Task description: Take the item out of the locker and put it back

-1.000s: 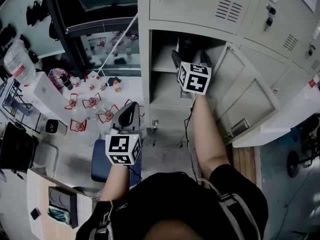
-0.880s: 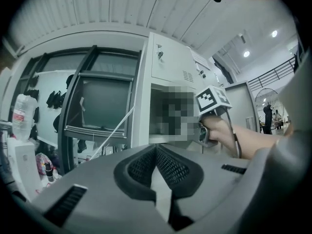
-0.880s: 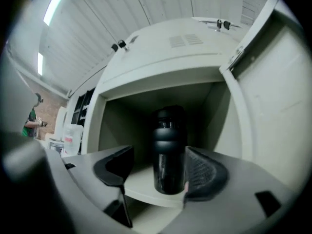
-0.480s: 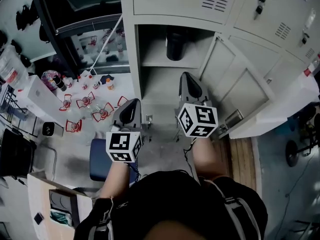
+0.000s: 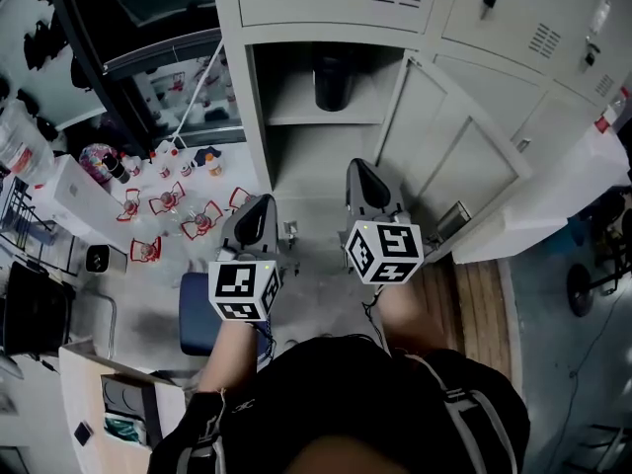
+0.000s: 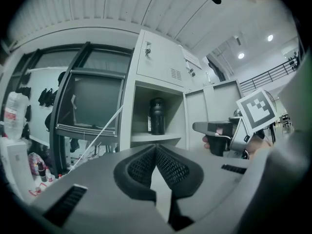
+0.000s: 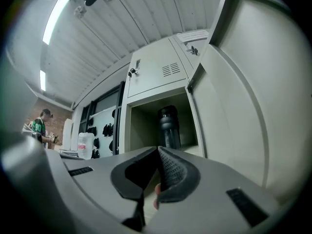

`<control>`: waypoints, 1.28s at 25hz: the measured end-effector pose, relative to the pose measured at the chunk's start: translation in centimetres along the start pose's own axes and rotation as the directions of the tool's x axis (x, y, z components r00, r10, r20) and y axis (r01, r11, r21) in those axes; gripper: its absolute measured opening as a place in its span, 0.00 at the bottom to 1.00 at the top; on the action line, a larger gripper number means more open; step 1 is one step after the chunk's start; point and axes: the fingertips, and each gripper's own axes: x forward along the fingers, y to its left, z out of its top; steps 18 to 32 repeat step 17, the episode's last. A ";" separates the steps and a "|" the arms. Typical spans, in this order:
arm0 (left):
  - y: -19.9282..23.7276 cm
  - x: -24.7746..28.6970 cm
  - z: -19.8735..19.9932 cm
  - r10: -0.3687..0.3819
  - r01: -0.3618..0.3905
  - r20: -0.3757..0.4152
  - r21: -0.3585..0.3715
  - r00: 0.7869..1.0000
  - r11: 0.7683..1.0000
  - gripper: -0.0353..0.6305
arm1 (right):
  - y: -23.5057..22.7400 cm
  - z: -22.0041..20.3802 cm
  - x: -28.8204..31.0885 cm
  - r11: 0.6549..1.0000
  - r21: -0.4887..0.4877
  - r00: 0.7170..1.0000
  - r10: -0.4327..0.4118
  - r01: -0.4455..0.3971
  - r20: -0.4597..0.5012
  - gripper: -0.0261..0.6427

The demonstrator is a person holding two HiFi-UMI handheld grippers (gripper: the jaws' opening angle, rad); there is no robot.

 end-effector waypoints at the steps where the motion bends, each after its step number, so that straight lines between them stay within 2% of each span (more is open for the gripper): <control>1: -0.2 -0.1 0.1 -0.001 0.001 0.000 0.002 1.000 1.000 0.07 | 0.0 0.0 -0.2 1.000 -0.003 1.000 -0.002 0.002 0.000 0.06; 9: -1.1 -0.4 0.5 0.002 -0.002 0.005 0.015 1.000 1.000 0.07 | -0.2 -0.2 -1.3 1.000 -0.014 1.000 0.008 -0.008 -0.002 0.06; 17: -2.5 -0.2 0.6 -0.002 0.002 0.007 0.013 1.000 1.000 0.07 | -1.2 -0.8 -2.3 0.999 0.038 1.000 0.025 -0.025 -0.018 0.06; 32: -2.5 -0.2 0.6 -0.002 0.002 0.007 0.013 1.000 1.000 0.07 | -1.2 -0.8 -2.3 0.999 0.038 1.000 0.025 -0.025 -0.018 0.06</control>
